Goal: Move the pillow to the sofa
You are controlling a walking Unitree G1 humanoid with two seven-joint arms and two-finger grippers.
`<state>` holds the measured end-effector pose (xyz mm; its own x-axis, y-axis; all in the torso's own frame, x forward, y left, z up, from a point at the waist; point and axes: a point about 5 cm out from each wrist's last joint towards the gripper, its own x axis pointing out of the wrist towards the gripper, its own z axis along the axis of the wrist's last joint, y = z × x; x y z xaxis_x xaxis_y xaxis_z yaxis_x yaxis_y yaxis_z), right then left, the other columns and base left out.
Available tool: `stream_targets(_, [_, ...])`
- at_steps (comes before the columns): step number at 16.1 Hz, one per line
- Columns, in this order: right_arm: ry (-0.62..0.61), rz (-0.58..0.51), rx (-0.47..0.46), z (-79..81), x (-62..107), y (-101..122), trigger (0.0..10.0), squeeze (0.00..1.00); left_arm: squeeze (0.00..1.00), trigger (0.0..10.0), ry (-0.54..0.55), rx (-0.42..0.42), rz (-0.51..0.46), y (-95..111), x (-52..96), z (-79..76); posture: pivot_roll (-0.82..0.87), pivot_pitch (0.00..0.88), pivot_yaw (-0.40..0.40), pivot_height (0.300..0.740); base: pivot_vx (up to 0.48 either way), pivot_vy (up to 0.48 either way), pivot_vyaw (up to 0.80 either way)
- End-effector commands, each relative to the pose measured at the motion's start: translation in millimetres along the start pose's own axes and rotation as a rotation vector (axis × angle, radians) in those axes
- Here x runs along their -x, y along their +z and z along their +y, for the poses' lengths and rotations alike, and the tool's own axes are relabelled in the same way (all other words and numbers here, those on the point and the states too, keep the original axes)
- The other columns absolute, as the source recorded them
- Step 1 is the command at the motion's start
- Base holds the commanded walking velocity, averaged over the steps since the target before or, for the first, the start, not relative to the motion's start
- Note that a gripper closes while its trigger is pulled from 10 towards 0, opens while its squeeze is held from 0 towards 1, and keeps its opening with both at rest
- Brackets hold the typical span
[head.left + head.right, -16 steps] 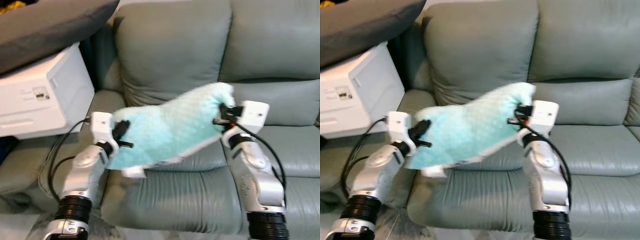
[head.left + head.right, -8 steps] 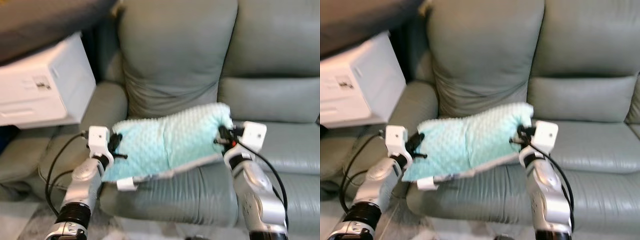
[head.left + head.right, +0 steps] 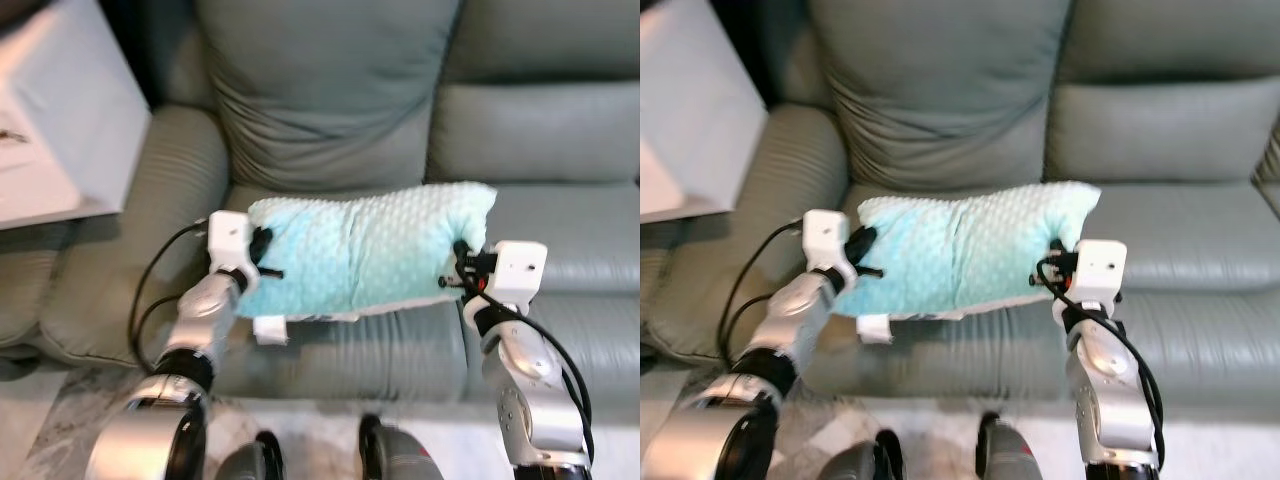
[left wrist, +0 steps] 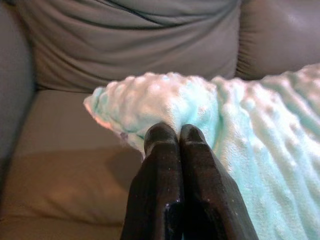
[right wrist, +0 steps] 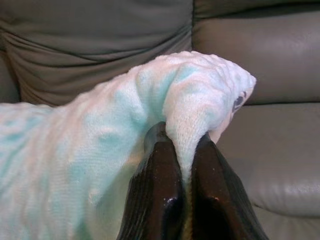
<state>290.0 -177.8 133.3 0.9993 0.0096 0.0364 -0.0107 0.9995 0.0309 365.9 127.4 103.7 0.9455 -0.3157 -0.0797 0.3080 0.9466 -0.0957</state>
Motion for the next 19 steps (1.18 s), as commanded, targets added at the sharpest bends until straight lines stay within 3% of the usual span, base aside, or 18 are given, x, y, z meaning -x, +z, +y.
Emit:
stream_targets(1, [0.012,-0.002,0.001,1.9,2.0,-1,10.0,0.00,0.00,10.0,0.013,-0.009,0.024,-7,3.5,3.9,-0.35,0.403,0.056,0.740,0.000,0.000,0.00])
stream_targets(16, [0.012,-0.002,0.001,1.9,2.0,-1,10.0,0.00,0.00,10.0,0.013,-0.009,0.024,-7,3.5,3.9,-0.35,0.403,0.056,0.740,0.000,0.000,0.00])
stream_targets(17, [0.072,-0.013,-0.024,16.8,-8.7,-8,10.0,0.00,0.00,10.0,0.127,-0.055,0.005,7,-0.1,22.0,-0.33,0.485,0.062,0.740,0.000,0.000,0.00])
stream_targets(18, [0.131,-0.010,-0.052,33.3,-20.0,-17,10.0,0.00,0.00,10.0,0.277,-0.102,-0.002,20,2.8,47.1,-0.33,0.481,0.061,0.740,0.000,0.000,0.00])
stream_targets(19, [0.141,-0.007,-0.056,35.4,-22.7,-18,10.0,0.00,0.00,10.0,0.307,-0.108,0.003,20,4.8,52.7,-0.33,0.480,0.059,0.740,0.000,0.000,0.00])
